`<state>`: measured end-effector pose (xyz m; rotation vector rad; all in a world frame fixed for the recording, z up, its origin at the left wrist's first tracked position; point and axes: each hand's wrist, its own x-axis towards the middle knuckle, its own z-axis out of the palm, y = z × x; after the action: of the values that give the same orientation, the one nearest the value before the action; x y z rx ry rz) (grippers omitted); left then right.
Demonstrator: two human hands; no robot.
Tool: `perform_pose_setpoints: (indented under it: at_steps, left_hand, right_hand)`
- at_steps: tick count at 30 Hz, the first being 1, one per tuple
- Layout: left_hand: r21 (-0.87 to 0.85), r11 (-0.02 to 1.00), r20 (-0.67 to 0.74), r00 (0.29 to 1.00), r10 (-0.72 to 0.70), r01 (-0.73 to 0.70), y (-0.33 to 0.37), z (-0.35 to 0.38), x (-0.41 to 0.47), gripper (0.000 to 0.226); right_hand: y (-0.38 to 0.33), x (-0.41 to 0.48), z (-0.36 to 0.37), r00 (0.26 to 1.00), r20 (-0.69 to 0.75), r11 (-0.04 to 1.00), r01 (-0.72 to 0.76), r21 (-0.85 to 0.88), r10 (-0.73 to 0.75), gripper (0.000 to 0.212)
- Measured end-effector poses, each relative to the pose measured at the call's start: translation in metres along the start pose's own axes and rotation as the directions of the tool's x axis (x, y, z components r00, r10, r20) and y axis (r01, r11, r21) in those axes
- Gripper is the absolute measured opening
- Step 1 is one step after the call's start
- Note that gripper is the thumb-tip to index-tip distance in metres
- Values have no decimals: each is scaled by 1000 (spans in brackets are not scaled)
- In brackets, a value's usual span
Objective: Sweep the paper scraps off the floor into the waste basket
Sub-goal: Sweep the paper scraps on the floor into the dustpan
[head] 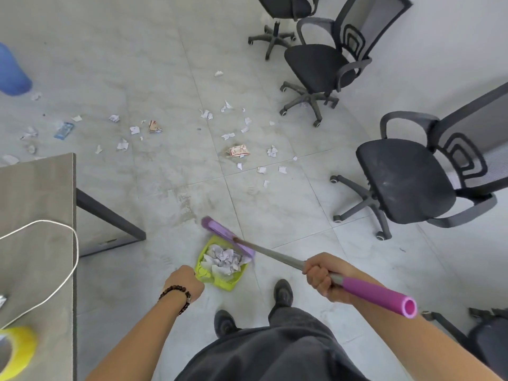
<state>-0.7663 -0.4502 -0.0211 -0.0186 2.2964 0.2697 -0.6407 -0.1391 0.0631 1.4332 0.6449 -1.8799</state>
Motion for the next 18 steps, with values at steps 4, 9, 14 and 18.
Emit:
perform_pose_setpoints:
  at_steps: [4, 9, 14, 18]
  left_hand:
    - [-64, 998, -22, 1000, 17, -18, 9, -16, 8, 24]
    - [-66, 995, -67, 995, 75, -80, 31, -35, 26, 31]
    - [-70, 991, -87, 991, 106, -113, 80, -58, 60, 31]
    - [-61, 992, -86, 990, 109, -114, 133, -80, 99, 27]
  right_hand:
    - [-2, -1, 5, 994, -10, 990, 112, 84, -112, 28]
    - [-27, -5, 14, 962, -51, 953, 271, 133, -267, 35]
    - [-87, 2, 11, 913, -124, 911, 400, 97, -388, 32]
    - [-163, 30, 0, 867, -176, 884, 461, -79, -467, 24]
